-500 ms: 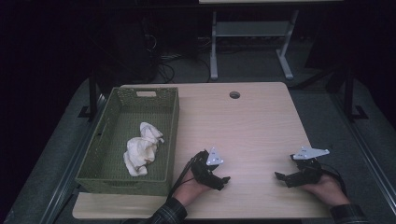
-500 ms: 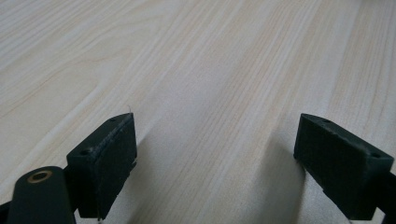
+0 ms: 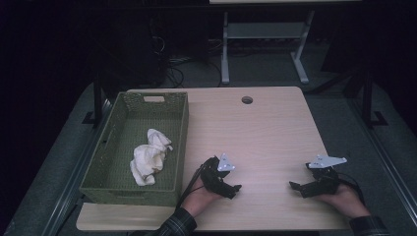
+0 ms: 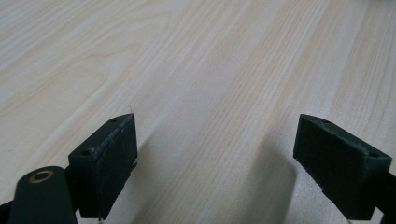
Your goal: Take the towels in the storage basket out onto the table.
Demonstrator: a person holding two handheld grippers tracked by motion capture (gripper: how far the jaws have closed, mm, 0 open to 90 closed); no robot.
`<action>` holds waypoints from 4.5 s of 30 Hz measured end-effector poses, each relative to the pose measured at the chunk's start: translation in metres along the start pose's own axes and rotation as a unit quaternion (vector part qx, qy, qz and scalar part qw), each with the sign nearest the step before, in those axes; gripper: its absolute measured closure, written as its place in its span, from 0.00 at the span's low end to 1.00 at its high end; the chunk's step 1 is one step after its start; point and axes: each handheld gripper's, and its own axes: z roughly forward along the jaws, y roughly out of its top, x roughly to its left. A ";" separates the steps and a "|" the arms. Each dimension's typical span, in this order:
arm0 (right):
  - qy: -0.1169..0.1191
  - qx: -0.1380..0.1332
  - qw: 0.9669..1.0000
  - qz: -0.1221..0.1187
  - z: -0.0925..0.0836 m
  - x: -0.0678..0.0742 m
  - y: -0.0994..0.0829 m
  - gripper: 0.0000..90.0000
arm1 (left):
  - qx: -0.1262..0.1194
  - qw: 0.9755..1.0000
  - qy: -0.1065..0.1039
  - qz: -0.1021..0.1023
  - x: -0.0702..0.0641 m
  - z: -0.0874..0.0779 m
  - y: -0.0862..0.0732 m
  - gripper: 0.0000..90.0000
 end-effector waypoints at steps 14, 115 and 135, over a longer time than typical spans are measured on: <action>0.002 0.002 1.000 -0.005 0.000 -0.001 0.000 0.00 | 0.002 1.000 0.010 -0.018 0.006 -0.012 0.008 0.14; 0.008 0.003 1.000 -0.010 0.002 0.001 0.002 0.00 | -0.026 0.992 0.066 -0.100 0.112 -0.157 0.035 0.15; 0.008 0.003 1.000 -0.009 0.002 0.001 0.002 0.00 | 0.013 0.981 0.135 -0.137 0.148 -0.173 -0.015 0.15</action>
